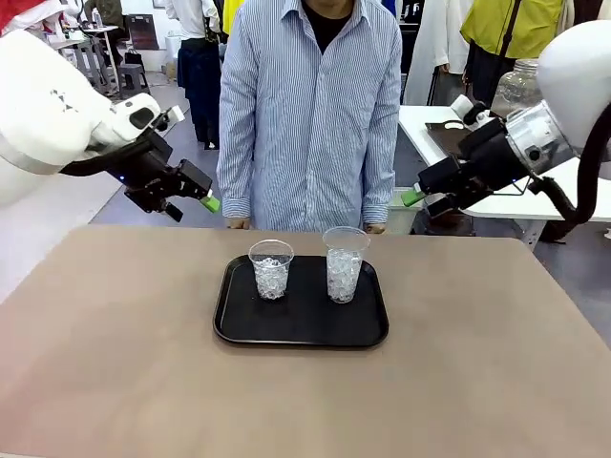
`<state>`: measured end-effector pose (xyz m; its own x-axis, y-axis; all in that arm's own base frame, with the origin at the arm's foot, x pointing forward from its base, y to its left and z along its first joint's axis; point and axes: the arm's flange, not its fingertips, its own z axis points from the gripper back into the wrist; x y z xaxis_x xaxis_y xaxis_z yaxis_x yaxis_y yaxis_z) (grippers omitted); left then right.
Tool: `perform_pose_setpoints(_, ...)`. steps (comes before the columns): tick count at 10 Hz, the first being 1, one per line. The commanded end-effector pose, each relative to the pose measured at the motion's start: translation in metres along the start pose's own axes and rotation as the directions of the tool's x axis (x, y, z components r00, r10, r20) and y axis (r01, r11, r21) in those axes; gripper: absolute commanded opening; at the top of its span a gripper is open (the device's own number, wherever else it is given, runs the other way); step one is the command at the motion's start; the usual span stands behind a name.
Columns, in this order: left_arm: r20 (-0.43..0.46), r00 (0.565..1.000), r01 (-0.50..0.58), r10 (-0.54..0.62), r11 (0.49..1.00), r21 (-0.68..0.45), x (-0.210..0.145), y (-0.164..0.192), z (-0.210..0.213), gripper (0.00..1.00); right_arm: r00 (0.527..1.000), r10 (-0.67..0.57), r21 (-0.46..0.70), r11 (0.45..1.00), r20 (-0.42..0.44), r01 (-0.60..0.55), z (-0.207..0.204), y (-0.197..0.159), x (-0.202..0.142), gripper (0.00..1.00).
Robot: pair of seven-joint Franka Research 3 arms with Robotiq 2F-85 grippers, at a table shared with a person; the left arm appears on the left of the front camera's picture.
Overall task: Pour the drink into the iced cup.
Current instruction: Pick up the iced cup indicated by the human and present it to them.
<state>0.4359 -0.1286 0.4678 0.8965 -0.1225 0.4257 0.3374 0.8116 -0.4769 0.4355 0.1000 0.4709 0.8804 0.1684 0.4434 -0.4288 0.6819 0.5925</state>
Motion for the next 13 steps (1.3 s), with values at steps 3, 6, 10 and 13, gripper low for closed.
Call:
perform_pose_setpoints(3, -0.017, 0.999, -0.033, 0.032, 0.993, -0.109, 0.005, 0.027, -0.009, 1.00, 0.999, -0.033, 0.118, 0.992, -0.020, 0.035, -0.009, -0.027, 0.013, 1.00)
perform_pose_setpoints(6, -0.005, 0.998, -0.060, 0.060, 0.995, -0.080, 0.000, 0.022, -0.006, 1.00, 0.997, -0.069, 0.096, 0.993, -0.024, 0.071, -0.008, -0.029, 0.004, 1.00)
perform_pose_setpoints(10, -0.011, 0.992, -0.128, 0.128, 0.981, -0.144, 0.003, 0.037, -0.002, 1.00, 0.987, -0.151, 0.175, 0.972, -0.060, 0.160, -0.007, -0.034, 0.009, 1.00)
perform_pose_setpoints(13, -0.040, 0.969, -0.242, 0.243, 0.904, -0.351, -0.002, 0.066, 0.000, 1.00, 0.937, -0.333, 0.362, 0.865, -0.105, 0.348, 0.000, -0.055, 0.012, 1.00)
